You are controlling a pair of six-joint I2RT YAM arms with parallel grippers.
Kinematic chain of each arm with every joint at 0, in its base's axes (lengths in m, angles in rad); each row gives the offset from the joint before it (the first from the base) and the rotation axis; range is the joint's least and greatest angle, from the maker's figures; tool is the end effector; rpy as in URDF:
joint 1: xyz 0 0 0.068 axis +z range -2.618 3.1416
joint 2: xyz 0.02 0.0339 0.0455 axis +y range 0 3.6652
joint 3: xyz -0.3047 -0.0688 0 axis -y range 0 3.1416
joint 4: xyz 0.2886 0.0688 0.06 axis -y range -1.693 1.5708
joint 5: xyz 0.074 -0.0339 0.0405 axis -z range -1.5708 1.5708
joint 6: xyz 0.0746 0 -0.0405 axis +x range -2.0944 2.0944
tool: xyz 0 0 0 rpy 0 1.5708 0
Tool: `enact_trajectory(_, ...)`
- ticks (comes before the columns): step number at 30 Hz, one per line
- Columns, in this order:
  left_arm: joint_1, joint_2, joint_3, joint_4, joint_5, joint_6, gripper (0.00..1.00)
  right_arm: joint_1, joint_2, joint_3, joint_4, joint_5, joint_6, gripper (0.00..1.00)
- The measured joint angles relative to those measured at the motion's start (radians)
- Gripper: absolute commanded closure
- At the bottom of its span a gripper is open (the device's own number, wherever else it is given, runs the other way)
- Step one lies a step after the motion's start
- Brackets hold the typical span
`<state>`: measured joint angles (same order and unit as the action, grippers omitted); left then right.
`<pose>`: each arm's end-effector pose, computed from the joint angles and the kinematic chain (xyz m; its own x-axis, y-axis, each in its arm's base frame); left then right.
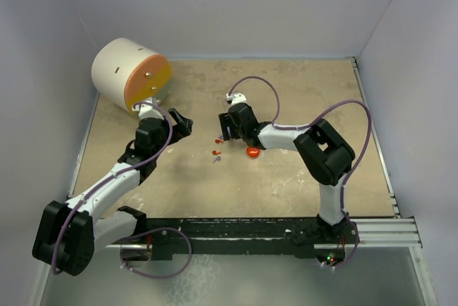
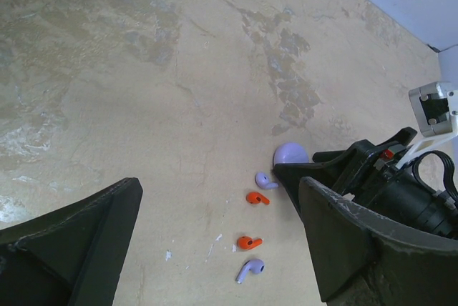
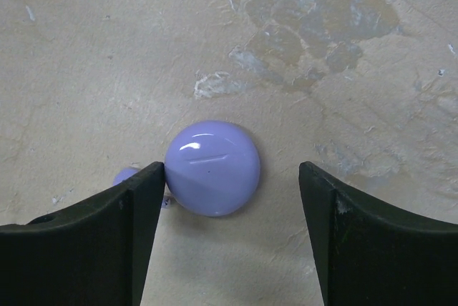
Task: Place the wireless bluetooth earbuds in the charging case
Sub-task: Pick up the charging case at the center of the board.
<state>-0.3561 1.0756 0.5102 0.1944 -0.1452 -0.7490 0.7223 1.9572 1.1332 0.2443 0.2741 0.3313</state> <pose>0.2744 -0.0906 0.2241 -0.3977 -0.5709 -0.7183 -0.0713 0.7997 -0.5962 0.3862 0.3134 0.1448 -0.5404 -0.0588 -0.8394 -0.3075 0.9424 0.1319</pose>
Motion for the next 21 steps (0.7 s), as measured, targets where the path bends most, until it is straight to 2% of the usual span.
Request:
enact_trajectory(12, 0.0, 0.0, 0.0, 0.0, 0.0, 0.0, 0.09, 0.014, 0.021, 0.019, -0.017, 0.028, 0.001, 0.32)
enact_trajectory(21, 0.0, 0.0, -0.002, 0.0, 0.0, 0.0, 0.09, 0.019, 0.035, 0.035, -0.022, 0.051, -0.002, 0.44)
